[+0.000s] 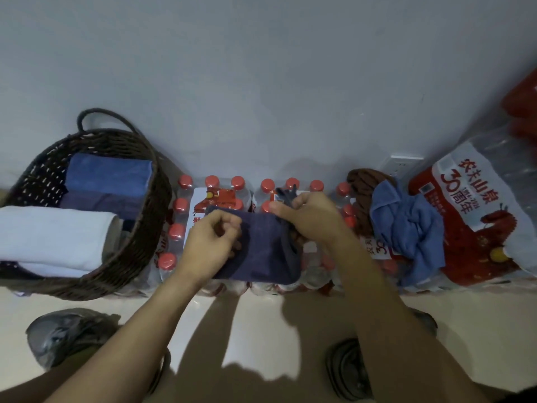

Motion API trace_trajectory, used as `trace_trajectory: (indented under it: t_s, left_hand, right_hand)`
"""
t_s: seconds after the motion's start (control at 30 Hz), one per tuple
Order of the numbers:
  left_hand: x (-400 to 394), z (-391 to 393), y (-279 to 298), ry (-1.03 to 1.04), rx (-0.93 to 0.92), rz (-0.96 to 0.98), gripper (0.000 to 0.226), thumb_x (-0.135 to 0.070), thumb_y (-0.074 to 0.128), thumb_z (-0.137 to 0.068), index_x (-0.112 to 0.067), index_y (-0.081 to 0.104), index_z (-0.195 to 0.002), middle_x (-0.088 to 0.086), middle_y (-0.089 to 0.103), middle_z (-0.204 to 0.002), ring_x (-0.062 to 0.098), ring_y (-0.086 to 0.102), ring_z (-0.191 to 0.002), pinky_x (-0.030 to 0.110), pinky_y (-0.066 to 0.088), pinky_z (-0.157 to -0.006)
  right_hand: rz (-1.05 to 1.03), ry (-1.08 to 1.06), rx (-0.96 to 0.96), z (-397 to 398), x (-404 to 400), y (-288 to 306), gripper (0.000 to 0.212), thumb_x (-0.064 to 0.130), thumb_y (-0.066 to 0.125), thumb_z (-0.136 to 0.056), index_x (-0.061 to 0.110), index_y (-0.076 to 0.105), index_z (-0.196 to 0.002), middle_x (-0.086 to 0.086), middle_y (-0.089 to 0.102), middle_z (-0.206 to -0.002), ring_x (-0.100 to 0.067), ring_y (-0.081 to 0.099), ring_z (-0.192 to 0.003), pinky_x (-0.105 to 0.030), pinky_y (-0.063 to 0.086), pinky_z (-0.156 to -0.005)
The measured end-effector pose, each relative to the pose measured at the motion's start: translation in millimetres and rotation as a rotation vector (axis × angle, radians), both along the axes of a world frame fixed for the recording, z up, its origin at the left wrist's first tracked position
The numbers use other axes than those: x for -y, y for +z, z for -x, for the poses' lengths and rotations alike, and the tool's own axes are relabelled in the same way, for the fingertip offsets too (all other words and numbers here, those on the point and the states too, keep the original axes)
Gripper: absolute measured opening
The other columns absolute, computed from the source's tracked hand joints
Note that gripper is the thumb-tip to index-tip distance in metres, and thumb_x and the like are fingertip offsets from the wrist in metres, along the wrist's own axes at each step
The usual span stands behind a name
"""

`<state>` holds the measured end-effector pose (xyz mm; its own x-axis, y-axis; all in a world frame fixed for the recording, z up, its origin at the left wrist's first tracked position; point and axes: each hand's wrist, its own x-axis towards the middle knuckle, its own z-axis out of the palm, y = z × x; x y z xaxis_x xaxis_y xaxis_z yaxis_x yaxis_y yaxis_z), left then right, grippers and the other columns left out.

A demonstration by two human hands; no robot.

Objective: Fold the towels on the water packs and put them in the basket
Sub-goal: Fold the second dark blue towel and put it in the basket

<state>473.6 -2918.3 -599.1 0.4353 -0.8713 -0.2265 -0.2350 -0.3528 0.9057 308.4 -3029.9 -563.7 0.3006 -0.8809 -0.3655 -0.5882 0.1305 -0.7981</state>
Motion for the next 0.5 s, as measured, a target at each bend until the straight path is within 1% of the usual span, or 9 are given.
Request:
trace_trajectory:
  t_s: [0.07, 0.1, 0.17, 0.23, 0.3, 0.37, 0.4, 0.47, 0.5]
  left_hand:
    - [-3, -3, 9, -0.019, -0.443, -0.073, 0.016, -0.01, 0.054, -0.097, -0.002, 0.064, -0.107, 0.021, 0.069, -0.097, 0.022, 0.07, -0.074, 0.032, 0.059, -0.062]
    - [-5, -6, 11, -0.047, -0.566, -0.085, 0.022, -0.015, 0.058, -0.096, -0.001, 0.063, -0.112, 0.024, 0.069, -0.103, 0.026, 0.07, -0.081, 0.035, 0.06, -0.067]
    - [-9, -11, 9, -0.085, -0.651, -0.096, 0.038, -0.025, 0.065, -0.088, -0.003, 0.061, -0.118, 0.024, 0.067, -0.112, 0.032, 0.067, -0.098, 0.045, 0.057, -0.084]
    - [-13, -17, 4, -0.073, -0.576, -0.092, 0.041, -0.024, 0.069, -0.084, -0.002, 0.06, -0.118, 0.026, 0.066, -0.115, 0.036, 0.064, -0.106, 0.05, 0.049, -0.096]
    - [-15, -23, -3, -0.02, -0.44, -0.096, 0.03, -0.012, 0.067, -0.089, -0.001, 0.061, -0.115, 0.025, 0.069, -0.109, 0.038, 0.066, -0.104, 0.053, 0.05, -0.098]
    - [-15, -31, -9, 0.026, -0.338, -0.124, 0.023, -0.005, 0.064, -0.092, -0.004, 0.061, -0.114, 0.021, 0.071, -0.102, 0.039, 0.068, -0.097, 0.056, 0.052, -0.092]
    - [-14, -34, -10, 0.027, -0.292, -0.139, 0.022, -0.004, 0.063, -0.092, -0.006, 0.061, -0.114, 0.019, 0.073, -0.099, 0.037, 0.07, -0.094, 0.056, 0.053, -0.09]
    - [-11, -39, -14, 0.0, -0.178, -0.162, 0.02, -0.006, 0.063, -0.092, -0.01, 0.061, -0.112, 0.015, 0.073, -0.096, 0.032, 0.071, -0.09, 0.053, 0.055, -0.087]
    - [-10, -41, -16, -0.015, -0.096, -0.18, 0.019, -0.008, 0.064, -0.092, -0.011, 0.061, -0.111, 0.013, 0.073, -0.095, 0.03, 0.07, -0.088, 0.051, 0.056, -0.086]
  right_hand:
    - [-0.055, -0.04, 0.155, -23, -11, -13, 0.042, 0.036, 0.073, -0.086, 0.016, 0.048, -0.059, -0.004, 0.056, -0.046, -0.02, 0.057, -0.04, -0.027, 0.048, -0.042]
    - [-0.106, -0.022, 0.215, -33, -16, -18, 0.034, 0.032, 0.072, -0.088, 0.014, 0.053, -0.066, -0.006, 0.06, -0.05, -0.02, 0.059, -0.042, -0.027, 0.05, -0.045]
    - [-0.256, 0.066, 0.338, -48, -25, -26, 0.019, 0.022, 0.068, -0.092, 0.005, 0.059, -0.093, -0.008, 0.068, -0.066, -0.018, 0.066, -0.054, -0.027, 0.056, -0.052]
    - [-0.39, 0.154, 0.426, -56, -30, -32, 0.015, 0.01, 0.06, -0.096, 0.003, 0.058, -0.11, -0.008, 0.069, -0.084, -0.018, 0.07, -0.069, -0.027, 0.059, -0.061]
    - [-0.366, 0.245, 0.368, -57, -30, -36, 0.016, 0.006, 0.055, -0.098, 0.008, 0.059, -0.114, -0.006, 0.067, -0.082, -0.017, 0.066, -0.067, -0.026, 0.057, -0.061]
    - [-0.137, 0.324, 0.166, -55, -27, -41, 0.016, 0.009, 0.058, -0.097, 0.013, 0.062, -0.112, 0.006, 0.062, -0.073, -0.008, 0.06, -0.063, -0.022, 0.051, -0.059]
    - [0.013, 0.358, 0.049, -54, -26, -44, 0.018, 0.012, 0.061, -0.095, 0.014, 0.063, -0.113, 0.01, 0.059, -0.074, -0.006, 0.059, -0.067, -0.023, 0.05, -0.065]
    - [0.254, 0.44, -0.116, -52, -28, -50, 0.028, 0.017, 0.065, -0.092, 0.017, 0.062, -0.12, 0.006, 0.06, -0.091, -0.013, 0.06, -0.083, -0.031, 0.051, -0.081]
    - [0.316, 0.477, -0.15, -53, -31, -53, 0.033, 0.02, 0.066, -0.091, 0.019, 0.061, -0.123, 0.001, 0.059, -0.102, -0.017, 0.059, -0.09, -0.035, 0.051, -0.086]
